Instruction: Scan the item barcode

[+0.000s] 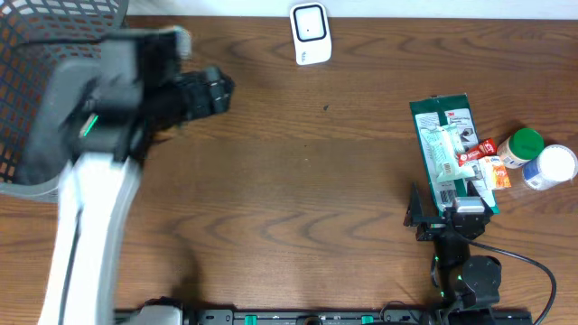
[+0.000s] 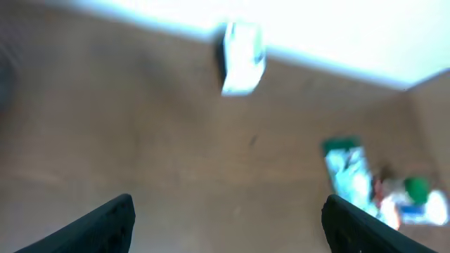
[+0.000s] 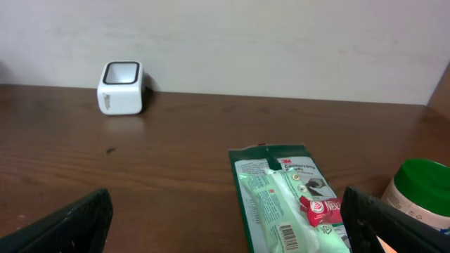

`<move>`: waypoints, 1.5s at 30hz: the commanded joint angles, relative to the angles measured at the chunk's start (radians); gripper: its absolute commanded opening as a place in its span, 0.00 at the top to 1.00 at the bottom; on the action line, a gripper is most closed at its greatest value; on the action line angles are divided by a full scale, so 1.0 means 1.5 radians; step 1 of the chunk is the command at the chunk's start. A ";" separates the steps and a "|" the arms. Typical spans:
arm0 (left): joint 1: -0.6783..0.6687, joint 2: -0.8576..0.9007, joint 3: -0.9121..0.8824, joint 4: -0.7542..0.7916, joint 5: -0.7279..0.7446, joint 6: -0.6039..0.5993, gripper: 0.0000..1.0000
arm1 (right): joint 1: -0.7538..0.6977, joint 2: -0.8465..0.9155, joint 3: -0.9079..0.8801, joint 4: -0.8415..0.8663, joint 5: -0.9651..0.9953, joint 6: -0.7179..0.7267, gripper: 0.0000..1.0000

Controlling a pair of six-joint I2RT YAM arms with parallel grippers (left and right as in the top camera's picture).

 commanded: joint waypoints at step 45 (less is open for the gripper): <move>0.042 -0.871 -0.839 0.772 -0.313 -0.043 0.14 | -0.004 -0.005 -0.001 -0.003 -0.003 -0.004 0.01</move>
